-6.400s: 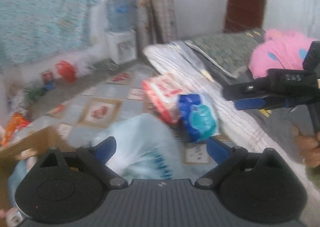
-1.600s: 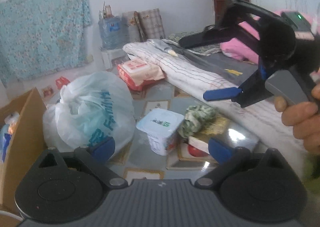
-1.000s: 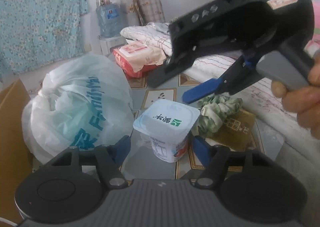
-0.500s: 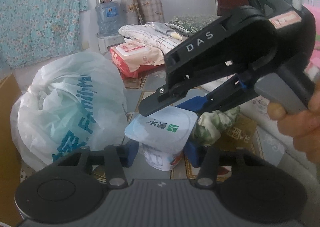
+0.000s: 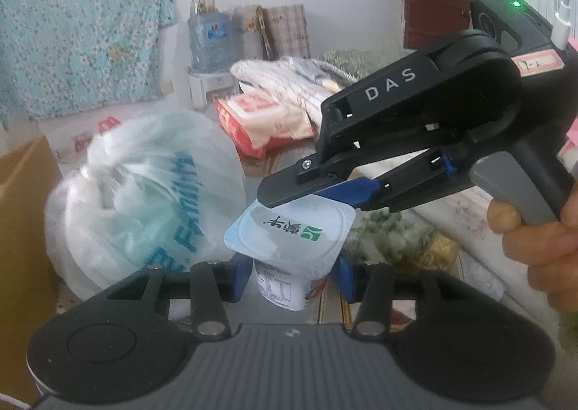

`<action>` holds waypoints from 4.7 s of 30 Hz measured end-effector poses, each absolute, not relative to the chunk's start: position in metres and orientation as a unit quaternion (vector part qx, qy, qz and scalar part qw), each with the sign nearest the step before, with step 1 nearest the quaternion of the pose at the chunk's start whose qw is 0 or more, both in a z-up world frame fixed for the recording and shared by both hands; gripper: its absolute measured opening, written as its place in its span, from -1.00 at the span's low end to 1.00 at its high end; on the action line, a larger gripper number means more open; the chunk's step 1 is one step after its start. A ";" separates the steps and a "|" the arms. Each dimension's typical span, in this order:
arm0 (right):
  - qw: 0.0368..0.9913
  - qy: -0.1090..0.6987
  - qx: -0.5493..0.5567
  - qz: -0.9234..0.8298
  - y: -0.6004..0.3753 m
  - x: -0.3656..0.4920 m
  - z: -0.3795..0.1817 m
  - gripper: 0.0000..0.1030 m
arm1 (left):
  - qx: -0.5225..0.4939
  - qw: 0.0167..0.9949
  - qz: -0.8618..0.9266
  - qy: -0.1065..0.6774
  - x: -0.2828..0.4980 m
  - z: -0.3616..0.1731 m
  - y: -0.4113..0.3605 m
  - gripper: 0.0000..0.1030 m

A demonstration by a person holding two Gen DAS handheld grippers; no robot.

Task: Organize soft objects
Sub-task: 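Carry the yogurt cup into the cardboard box and open the right tool, then withdraw the right tool from the box toward the table items, then grasp the green floral scrunchie with the right tool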

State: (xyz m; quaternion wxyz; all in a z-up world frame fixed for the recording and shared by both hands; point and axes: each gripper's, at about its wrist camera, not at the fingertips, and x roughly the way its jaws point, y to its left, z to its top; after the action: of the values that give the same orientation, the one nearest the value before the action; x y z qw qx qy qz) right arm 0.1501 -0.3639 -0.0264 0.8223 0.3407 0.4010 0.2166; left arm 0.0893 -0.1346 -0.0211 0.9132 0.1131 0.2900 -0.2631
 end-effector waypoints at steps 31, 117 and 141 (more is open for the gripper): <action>0.725 0.439 0.206 0.489 -0.059 0.215 0.085 -0.33 | 0.079 0.968 0.009 0.239 0.056 0.090 0.093 0.00; 0.878 0.291 0.369 0.089 -0.411 0.048 -0.037 0.69 | 0.101 0.865 -0.348 0.347 0.065 -0.015 -0.133 0.73; 0.870 0.352 0.336 0.078 -0.406 0.111 -0.076 -0.09 | -0.036 0.799 -0.361 0.480 0.154 -0.053 -0.155 0.41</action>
State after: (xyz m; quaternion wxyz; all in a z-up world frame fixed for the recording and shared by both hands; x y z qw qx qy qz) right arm 0.1107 -0.4057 -0.0758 0.8705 0.3356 0.3516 0.0777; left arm 0.1538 -0.1550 -0.0534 0.7989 -0.0365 0.4795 -0.3613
